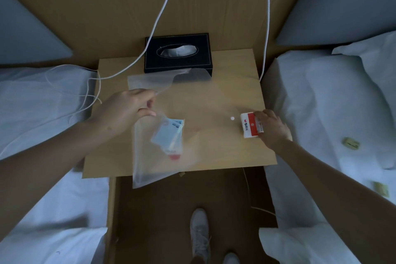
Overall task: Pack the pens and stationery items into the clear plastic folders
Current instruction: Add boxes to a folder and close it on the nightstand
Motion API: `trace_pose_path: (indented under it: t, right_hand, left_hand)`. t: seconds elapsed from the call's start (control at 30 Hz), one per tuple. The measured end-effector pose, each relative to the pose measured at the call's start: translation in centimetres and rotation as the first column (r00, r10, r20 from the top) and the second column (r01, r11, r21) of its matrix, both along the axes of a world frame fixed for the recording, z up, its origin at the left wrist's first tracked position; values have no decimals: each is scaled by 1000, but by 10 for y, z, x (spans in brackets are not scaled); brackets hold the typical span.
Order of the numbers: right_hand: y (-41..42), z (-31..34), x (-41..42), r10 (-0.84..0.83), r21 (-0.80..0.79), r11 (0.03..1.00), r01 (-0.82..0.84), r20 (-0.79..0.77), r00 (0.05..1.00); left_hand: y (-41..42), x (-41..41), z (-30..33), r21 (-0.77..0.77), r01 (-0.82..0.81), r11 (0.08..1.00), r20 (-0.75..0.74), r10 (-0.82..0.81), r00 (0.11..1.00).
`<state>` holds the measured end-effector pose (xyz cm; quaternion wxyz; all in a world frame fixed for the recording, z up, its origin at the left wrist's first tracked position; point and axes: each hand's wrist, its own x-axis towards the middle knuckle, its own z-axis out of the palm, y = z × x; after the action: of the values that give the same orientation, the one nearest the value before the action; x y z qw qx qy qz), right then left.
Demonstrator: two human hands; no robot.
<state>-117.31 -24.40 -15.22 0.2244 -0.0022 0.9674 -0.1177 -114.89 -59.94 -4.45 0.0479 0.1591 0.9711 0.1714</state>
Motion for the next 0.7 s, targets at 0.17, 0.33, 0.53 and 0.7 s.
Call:
trace_pose_path:
  t: [0.17, 0.33, 0.53, 0.7]
  right_hand:
    - [0, 34, -2, -67, -211, 977, 41, -115, 991]
    - [-28, 70, -5, 61, -295, 948, -118, -197, 979]
    - [-87, 61, 0, 292, -299, 905, -302, -78, 953]
    - [-141, 24, 0, 490, -183, 856, -483, -8, 872]
  left_hand:
    - [7, -5, -5, 19, -32, 999, 64, 31, 997]
    - [15, -9, -11, -21, -24, 999, 92, 26, 995]
    - [16, -5, -14, -19, -19, 1000, 61, 20, 998]
    - [11, 2, -17, 17, 59, 998, 41, -60, 997]
